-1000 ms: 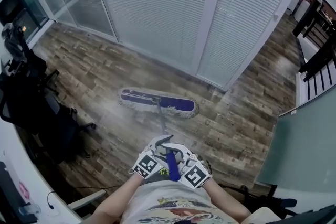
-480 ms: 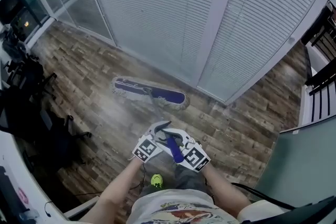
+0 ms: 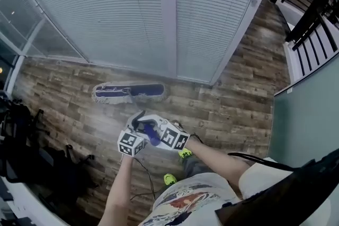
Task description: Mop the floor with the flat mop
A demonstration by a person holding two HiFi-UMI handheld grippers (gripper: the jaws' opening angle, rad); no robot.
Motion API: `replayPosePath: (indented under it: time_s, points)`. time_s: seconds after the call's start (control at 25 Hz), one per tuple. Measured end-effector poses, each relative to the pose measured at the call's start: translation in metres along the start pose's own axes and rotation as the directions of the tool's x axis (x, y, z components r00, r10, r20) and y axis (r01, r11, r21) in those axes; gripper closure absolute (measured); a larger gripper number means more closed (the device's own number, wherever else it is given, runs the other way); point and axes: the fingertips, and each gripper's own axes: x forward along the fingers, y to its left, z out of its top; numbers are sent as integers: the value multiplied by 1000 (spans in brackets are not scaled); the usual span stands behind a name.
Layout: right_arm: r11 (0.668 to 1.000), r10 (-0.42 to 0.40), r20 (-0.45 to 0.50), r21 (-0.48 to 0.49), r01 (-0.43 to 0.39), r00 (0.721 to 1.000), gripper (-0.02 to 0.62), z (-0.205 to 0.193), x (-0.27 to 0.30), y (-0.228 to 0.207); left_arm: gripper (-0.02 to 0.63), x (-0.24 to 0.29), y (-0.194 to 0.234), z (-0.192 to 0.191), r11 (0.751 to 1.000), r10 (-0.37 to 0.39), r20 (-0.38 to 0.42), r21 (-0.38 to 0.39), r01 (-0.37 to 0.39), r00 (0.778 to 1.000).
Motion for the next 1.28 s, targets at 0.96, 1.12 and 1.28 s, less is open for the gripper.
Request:
replayPosePath:
  time_s: [0.96, 1.12, 1.28]
  points:
    - [998, 59, -32, -1, -59, 998, 445, 35, -62, 409, 374, -285, -287, -87, 995, -33, 71, -97, 40, 997]
    - [995, 96, -47, -9, -96, 994, 445, 32, -92, 466, 374, -312, -342, -98, 993, -1, 80, -121, 11, 997]
    - [992, 126, -47, -10, -127, 991, 445, 29, -135, 519, 374, -330, -404, -103, 991, 37, 79, -129, -27, 996]
